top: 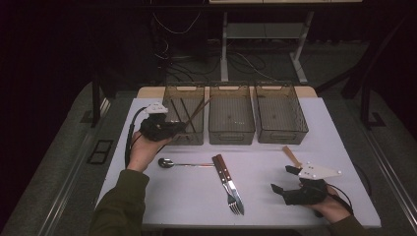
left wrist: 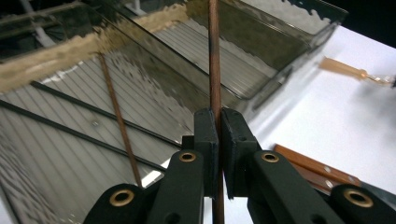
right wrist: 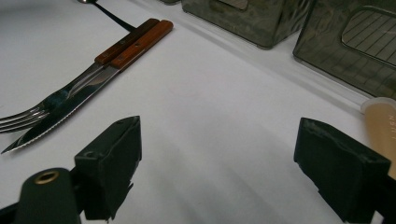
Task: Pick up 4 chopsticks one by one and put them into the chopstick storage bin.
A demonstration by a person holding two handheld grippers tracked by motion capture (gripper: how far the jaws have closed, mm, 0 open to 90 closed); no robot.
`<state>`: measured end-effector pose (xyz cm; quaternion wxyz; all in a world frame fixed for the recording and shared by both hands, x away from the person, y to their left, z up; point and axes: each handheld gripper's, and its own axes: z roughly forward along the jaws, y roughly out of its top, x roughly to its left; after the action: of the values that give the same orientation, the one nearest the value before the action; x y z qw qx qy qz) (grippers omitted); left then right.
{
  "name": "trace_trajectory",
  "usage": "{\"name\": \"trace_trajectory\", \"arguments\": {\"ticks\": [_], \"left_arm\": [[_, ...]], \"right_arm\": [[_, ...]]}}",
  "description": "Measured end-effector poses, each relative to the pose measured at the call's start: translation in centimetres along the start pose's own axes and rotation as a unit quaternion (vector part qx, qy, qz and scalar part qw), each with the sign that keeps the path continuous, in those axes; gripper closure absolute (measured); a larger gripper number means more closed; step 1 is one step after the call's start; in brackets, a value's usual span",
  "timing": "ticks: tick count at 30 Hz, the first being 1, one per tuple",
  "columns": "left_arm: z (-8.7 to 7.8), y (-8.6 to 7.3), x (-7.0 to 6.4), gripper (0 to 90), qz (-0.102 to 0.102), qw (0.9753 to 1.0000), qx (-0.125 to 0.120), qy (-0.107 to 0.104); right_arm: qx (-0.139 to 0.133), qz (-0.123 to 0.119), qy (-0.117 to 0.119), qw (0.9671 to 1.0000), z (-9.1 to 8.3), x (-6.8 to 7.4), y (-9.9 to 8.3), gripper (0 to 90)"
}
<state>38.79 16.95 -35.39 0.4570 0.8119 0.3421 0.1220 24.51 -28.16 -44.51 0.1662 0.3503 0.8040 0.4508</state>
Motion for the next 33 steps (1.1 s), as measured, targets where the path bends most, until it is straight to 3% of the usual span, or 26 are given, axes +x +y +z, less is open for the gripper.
{"name": "trace_trajectory", "arguments": {"ticks": [18, 22, 33], "left_arm": [[1.8, 2.9, 4.1, 84.8, -0.025, 0.9986, -0.028, 0.038], [2.4, 3.1, 5.1, 84.9, -0.035, 0.9973, -0.029, 0.057], [4.3, 2.8, 7.1, 84.9, -0.073, 0.9934, -0.025, 0.086]], "right_arm": [[0.000, -0.001, 0.001, 1.0000, 0.0, 0.0, 0.0, 15.4], [0.000, -0.001, 0.002, 1.0000, 0.0, 0.0, 0.0, 15.4], [-0.003, -0.005, 0.004, 1.0000, -0.1, 0.1, 0.0, 15.4]]}}
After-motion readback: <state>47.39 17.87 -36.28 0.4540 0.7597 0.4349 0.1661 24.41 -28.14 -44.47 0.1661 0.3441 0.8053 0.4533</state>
